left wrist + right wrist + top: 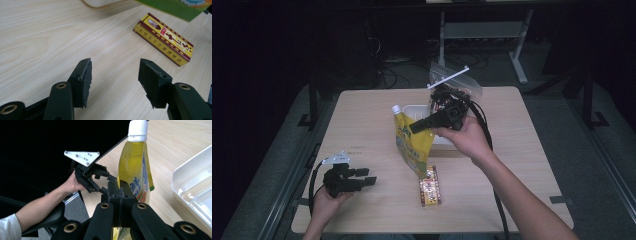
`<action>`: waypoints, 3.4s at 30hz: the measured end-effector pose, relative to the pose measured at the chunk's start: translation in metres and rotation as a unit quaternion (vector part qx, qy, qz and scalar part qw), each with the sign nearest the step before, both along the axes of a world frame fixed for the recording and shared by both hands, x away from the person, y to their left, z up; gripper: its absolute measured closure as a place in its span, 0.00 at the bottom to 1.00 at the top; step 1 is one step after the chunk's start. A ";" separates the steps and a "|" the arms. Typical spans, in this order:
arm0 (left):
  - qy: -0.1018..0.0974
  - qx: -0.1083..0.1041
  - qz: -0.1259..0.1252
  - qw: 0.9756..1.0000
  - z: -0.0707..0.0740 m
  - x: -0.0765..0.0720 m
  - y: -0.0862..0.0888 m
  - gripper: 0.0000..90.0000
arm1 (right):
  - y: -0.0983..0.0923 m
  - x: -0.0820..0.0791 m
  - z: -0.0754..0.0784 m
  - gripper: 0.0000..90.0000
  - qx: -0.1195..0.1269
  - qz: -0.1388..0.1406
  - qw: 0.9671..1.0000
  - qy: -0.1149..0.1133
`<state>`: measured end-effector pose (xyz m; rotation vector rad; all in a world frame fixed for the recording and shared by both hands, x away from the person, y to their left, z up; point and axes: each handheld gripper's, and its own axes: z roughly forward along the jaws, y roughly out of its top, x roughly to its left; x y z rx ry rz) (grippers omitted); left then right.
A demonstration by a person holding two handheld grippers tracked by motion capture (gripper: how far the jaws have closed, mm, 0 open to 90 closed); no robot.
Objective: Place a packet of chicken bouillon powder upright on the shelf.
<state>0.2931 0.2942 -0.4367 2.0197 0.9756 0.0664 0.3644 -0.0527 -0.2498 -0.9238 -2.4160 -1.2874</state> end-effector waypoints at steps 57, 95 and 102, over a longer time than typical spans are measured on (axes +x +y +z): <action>0.001 -0.001 0.002 1.000 -0.001 0.001 0.001 0.48 | -0.010 0.046 0.003 1.00 0.084 -0.158 0.984 0.006; 0.001 -0.003 -0.001 1.000 0.000 0.001 0.000 0.48 | 0.007 0.075 -0.015 1.00 0.097 -0.227 0.969 -0.007; 0.001 -0.003 -0.003 1.000 0.000 0.001 0.000 0.48 | 0.014 0.080 -0.015 1.00 0.095 -0.237 0.967 -0.012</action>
